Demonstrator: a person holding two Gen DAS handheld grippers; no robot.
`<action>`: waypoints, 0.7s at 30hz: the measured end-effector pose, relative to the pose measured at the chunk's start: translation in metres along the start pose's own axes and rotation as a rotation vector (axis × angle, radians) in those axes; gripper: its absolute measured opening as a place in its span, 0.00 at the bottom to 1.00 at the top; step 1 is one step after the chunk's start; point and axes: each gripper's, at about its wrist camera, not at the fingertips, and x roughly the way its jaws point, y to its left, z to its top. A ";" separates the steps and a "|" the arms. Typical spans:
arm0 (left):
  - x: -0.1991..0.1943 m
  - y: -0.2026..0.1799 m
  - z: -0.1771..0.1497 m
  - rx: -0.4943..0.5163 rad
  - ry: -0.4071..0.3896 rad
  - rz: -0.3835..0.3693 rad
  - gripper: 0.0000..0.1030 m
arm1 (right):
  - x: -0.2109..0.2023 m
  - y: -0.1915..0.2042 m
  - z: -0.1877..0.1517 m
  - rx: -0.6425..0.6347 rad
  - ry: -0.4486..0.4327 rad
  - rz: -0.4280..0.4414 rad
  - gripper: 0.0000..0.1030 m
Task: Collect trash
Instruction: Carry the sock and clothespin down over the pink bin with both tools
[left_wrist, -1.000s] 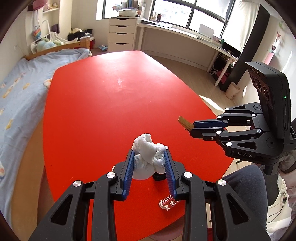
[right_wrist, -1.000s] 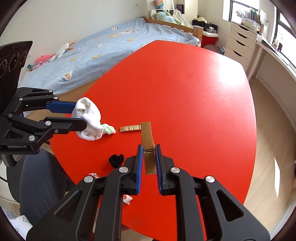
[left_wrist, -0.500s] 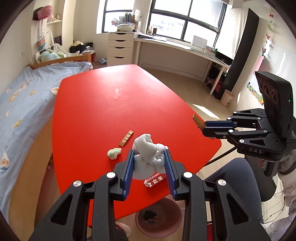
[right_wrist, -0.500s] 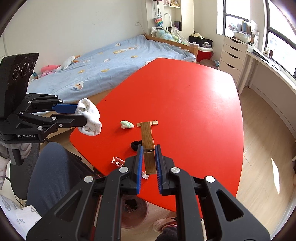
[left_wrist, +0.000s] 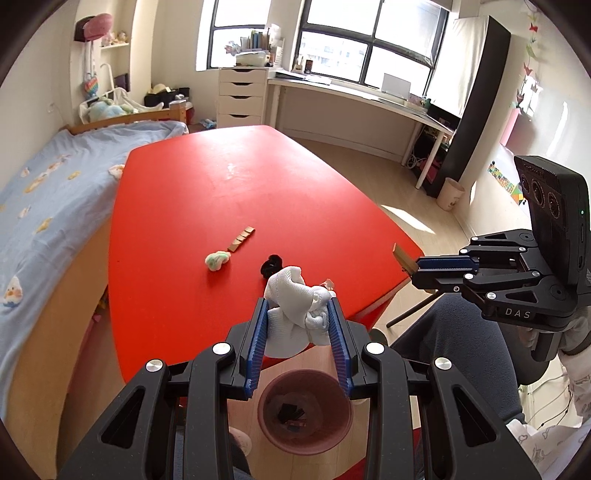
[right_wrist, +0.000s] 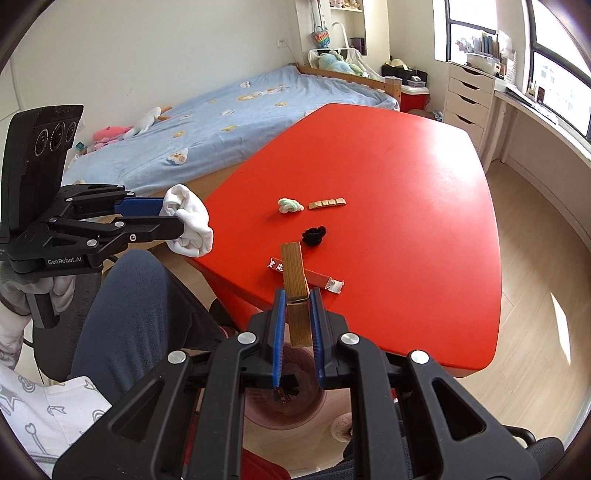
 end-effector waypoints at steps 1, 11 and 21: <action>0.001 0.000 -0.005 -0.006 0.008 -0.006 0.31 | 0.000 0.004 -0.005 0.002 0.006 0.006 0.12; 0.006 -0.010 -0.044 -0.034 0.090 -0.039 0.31 | 0.008 0.017 -0.041 0.048 0.076 0.047 0.12; 0.013 -0.017 -0.066 -0.050 0.144 -0.063 0.31 | 0.014 0.024 -0.059 0.067 0.108 0.070 0.12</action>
